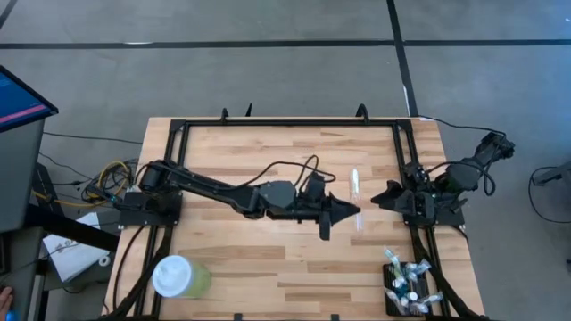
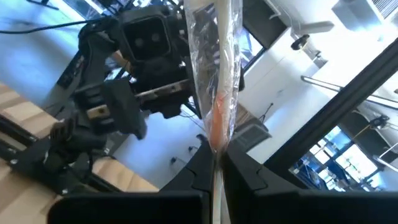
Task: Pick & Place toothbrushing station
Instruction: Put the orange toothbrush into the black organizer
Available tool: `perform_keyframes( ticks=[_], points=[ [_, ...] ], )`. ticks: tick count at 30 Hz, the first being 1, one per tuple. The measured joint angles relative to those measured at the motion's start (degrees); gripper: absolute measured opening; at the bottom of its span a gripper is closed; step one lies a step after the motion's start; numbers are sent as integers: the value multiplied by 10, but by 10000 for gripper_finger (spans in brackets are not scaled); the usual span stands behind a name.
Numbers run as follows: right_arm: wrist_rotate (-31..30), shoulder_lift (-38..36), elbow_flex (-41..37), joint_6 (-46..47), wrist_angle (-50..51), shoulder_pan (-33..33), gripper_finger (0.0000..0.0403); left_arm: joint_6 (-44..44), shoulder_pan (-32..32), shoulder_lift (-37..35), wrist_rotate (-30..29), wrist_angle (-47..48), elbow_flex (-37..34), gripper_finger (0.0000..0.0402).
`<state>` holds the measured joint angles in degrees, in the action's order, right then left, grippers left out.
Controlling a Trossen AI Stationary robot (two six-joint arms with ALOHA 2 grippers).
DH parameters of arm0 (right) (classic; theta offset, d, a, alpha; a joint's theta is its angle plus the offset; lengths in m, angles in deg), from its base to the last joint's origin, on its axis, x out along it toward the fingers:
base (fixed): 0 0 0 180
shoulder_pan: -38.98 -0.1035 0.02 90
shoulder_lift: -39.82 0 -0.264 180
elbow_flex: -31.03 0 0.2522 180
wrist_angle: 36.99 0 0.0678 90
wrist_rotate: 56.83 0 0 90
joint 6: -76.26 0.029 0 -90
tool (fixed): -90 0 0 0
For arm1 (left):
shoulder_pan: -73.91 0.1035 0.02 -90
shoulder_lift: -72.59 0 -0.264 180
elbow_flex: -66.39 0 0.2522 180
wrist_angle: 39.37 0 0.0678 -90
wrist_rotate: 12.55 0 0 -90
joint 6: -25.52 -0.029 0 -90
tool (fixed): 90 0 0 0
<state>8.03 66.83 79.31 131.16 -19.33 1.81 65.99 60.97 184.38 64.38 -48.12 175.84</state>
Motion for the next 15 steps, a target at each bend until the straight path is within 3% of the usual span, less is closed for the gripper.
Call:
perform_keyframes(
  ticks=[7, 15],
  points=[
    [13, 0, 0, 0, -4, 1, 226, 21, -12, 5, 11, 29, 8, 5],
    [254, -7, 51, 65, 52, 31, 226, 65, -21, 5, 70, 99, 8, 5]
  ],
)
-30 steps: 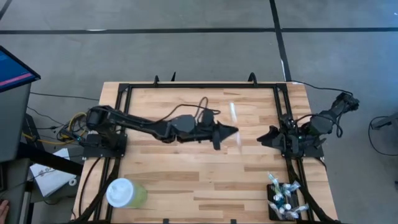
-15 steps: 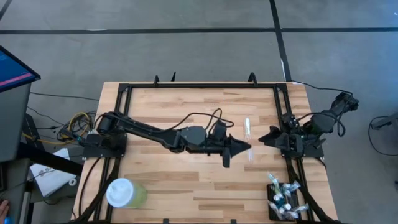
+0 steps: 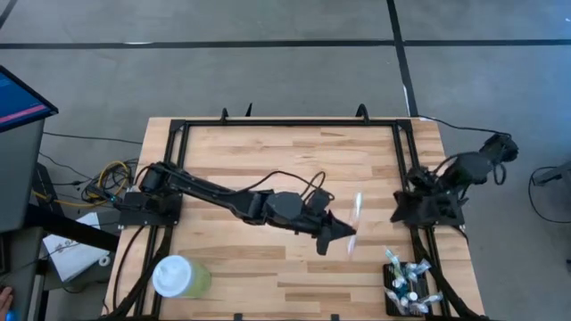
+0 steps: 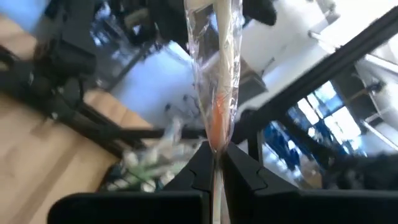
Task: Pick & Place toothbrushing station
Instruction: Put the orange toothbrush into the black organizer
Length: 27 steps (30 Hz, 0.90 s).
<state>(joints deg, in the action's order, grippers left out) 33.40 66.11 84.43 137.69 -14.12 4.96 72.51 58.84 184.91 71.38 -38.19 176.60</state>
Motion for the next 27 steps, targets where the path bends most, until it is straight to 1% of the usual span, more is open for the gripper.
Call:
perform_keyframes(
  ticks=[2, 3, 5, 8, 11, 14, 15, 18, 20, 23, 26, 27],
  points=[
    [28, 10, 37, -8, 92, 11, 226, 0, -2, 0, 12, 4, 0, 5],
    [28, 17, 58, -18, 147, 17, 226, 0, -3, 0, 11, 1, 0, 5],
    [28, 36, 107, -46, 222, 30, 226, -5, -8, -1, -19, 4, 0, 5],
    [16, 68, 169, -80, 317, 51, 226, -27, -16, -1, -85, 14, 0, 5],
    [26, 103, 222, -98, 361, 75, 226, -52, -26, -1, -148, 19, 0, 5],
    [45, 128, 263, -124, 415, 93, 226, -61, -32, -1, -166, 26, 0, 5],
    [49, 138, 274, -132, 426, 99, 226, -61, -33, 2, -166, 28, 0, 5],
    [59, 176, 292, -139, 414, 115, 226, -62, -38, 9, -168, 32, -1, 5],
    [45, 184, 293, -143, 421, 124, 226, -62, -41, 17, -191, 19, 0, 5],
    [26, 216, 301, -147, 370, 135, 226, -75, -48, 19, -238, 21, 0, 5],
    [27, 227, 292, -161, 391, 140, 226, -82, -47, 21, -243, 16, 0, 5],
    [27, 236, 298, -163, 377, 140, 226, -84, -47, 23, -242, 17, 0, 5]
  ],
)
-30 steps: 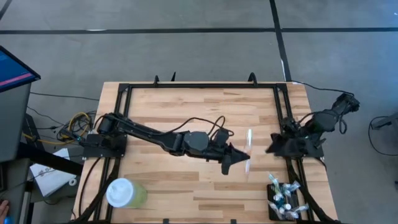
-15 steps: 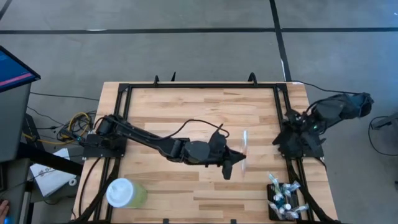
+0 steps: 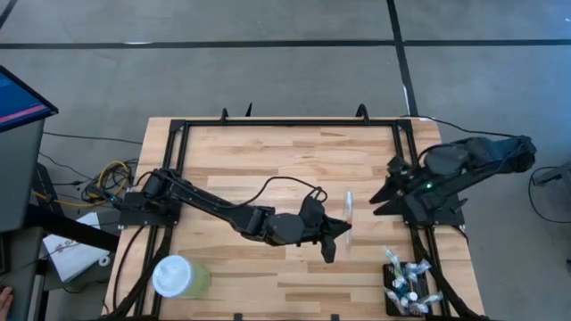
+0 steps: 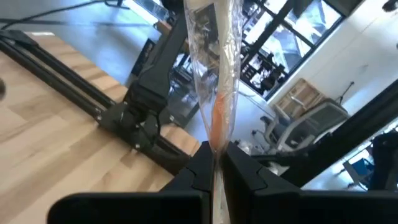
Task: Pick & Place toothbrushing station
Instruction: Put the orange toothbrush into the black organizer
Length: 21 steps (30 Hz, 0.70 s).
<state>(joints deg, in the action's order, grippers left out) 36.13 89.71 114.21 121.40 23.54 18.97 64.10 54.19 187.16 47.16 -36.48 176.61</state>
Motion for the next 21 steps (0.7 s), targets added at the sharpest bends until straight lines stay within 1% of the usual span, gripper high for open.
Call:
perform_keyframes(
  ticks=[3, 6, 9, 15, 21],
  points=[
    [1, 10, -1, -7, -1, 8, 226, -2, 2, 1, 2, 2, 0, 5],
    [0, 37, -1, -11, -47, 13, 226, -3, 2, 1, -11, 2, 0, 5],
    [-9, 42, 0, 5, -55, 19, 226, -15, 2, 1, -34, 4, 0, 5],
    [-28, 66, -1, 28, -59, 32, 226, -11, 10, 1, -45, 19, 0, 5],
    [-30, 83, -1, 27, -66, 44, 226, -11, 15, 1, -42, 23, 0, 5]
  ],
)
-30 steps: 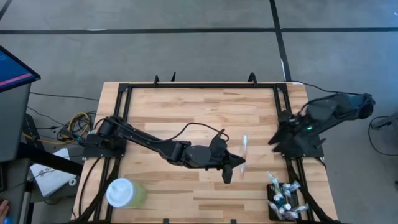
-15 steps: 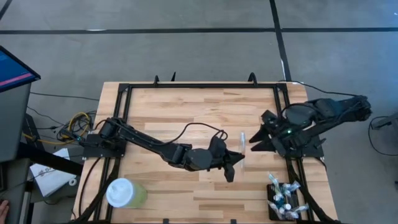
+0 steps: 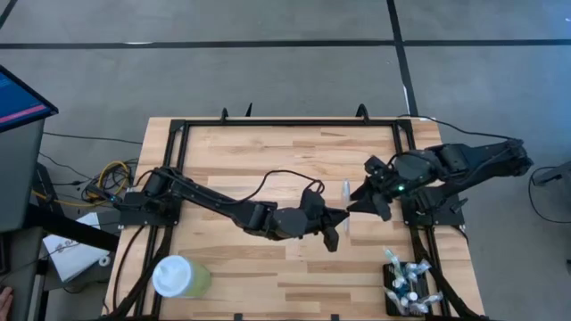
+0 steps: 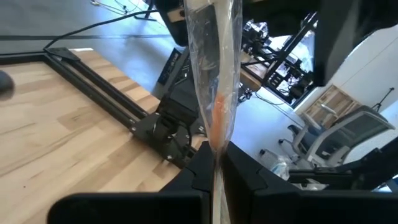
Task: Pick & Place toothbrushing station
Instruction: Put the orange toothbrush into the black organizer
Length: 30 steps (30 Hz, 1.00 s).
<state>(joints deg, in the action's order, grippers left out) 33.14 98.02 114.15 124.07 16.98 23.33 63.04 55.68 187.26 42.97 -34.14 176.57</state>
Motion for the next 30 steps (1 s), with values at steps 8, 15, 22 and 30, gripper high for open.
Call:
perform_keyframes(
  ticks=[8, 15, 22, 30],
  points=[
    [0, -1, 0, -17, -3, 24, 225, 2, 0, 0, 3, 2, 0, 5],
    [1, 0, 0, -28, 3, 31, 188, 5, 0, 0, 3, 2, 0, 5],
    [2, 0, 0, -41, 8, 31, 108, 9, 0, 0, 3, 9, 0, 5],
    [9, 0, 0, -45, 12, 31, 40, 20, 6, 0, 20, 35, 0, 5]
  ],
)
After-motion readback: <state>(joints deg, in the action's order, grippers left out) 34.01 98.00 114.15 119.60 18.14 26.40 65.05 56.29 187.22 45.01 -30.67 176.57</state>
